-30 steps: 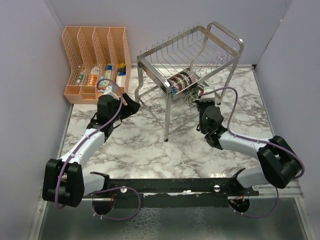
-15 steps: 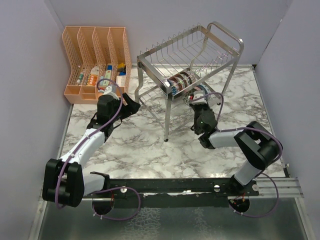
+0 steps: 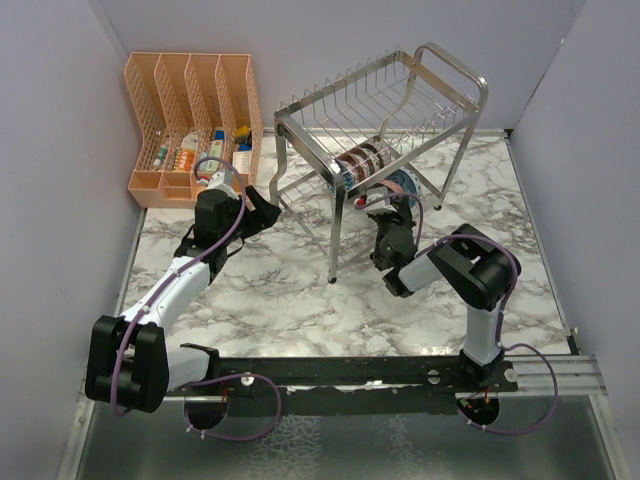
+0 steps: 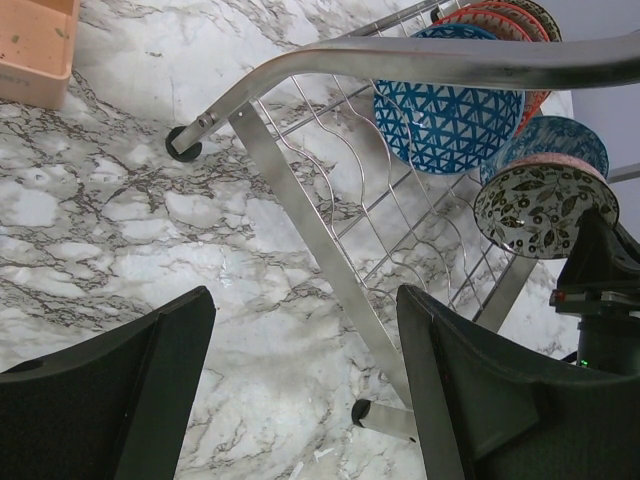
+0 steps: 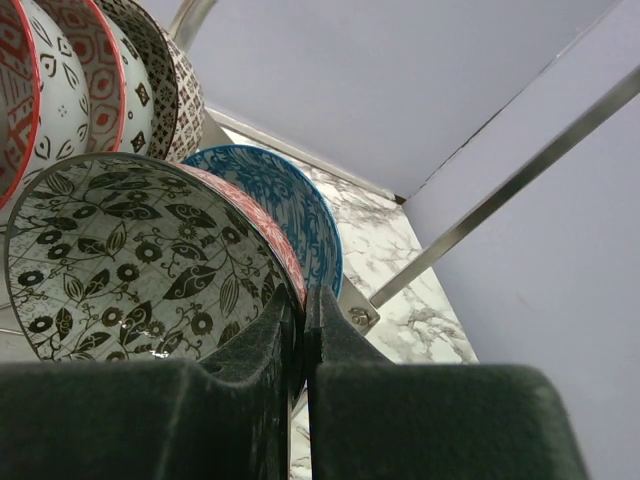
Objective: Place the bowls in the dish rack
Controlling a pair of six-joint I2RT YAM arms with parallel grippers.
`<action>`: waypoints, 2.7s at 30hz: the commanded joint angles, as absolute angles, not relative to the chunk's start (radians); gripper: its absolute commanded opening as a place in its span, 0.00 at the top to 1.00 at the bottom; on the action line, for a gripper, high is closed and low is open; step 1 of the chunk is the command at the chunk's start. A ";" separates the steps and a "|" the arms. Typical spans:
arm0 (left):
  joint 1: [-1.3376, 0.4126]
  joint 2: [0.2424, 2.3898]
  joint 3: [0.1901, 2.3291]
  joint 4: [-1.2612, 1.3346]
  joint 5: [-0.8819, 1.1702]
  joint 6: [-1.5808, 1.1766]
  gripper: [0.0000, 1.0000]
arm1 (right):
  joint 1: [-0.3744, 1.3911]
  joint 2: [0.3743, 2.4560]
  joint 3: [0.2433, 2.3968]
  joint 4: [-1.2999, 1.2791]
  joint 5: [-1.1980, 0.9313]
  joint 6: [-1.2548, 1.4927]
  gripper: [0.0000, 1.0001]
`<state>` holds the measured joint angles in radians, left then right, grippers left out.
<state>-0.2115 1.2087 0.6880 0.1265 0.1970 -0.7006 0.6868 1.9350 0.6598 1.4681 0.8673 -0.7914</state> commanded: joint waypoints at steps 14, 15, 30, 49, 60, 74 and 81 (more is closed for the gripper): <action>-0.209 1.214 0.683 0.167 0.199 -0.691 0.24 | 0.695 2.053 0.780 1.782 0.931 -0.974 0.99; -0.210 1.212 0.683 0.167 0.198 -0.691 0.24 | 0.694 2.054 0.788 1.782 0.930 -0.981 0.99; -0.209 1.203 0.681 0.165 0.195 -0.689 0.24 | 0.692 2.046 0.748 1.779 0.936 -0.957 0.59; -0.208 1.167 0.675 0.167 0.204 -0.692 0.24 | 0.693 1.722 0.798 1.121 0.969 -0.562 0.55; -0.209 1.161 0.669 0.176 0.221 -0.698 0.24 | 0.644 1.528 1.018 -0.095 0.750 0.337 0.47; -0.209 1.139 0.666 0.162 0.213 -0.694 0.24 | 0.619 1.489 0.890 -0.104 0.511 0.495 0.47; -0.208 1.135 0.668 0.158 0.212 -0.693 0.24 | 0.616 1.421 0.829 -0.104 0.368 0.562 0.48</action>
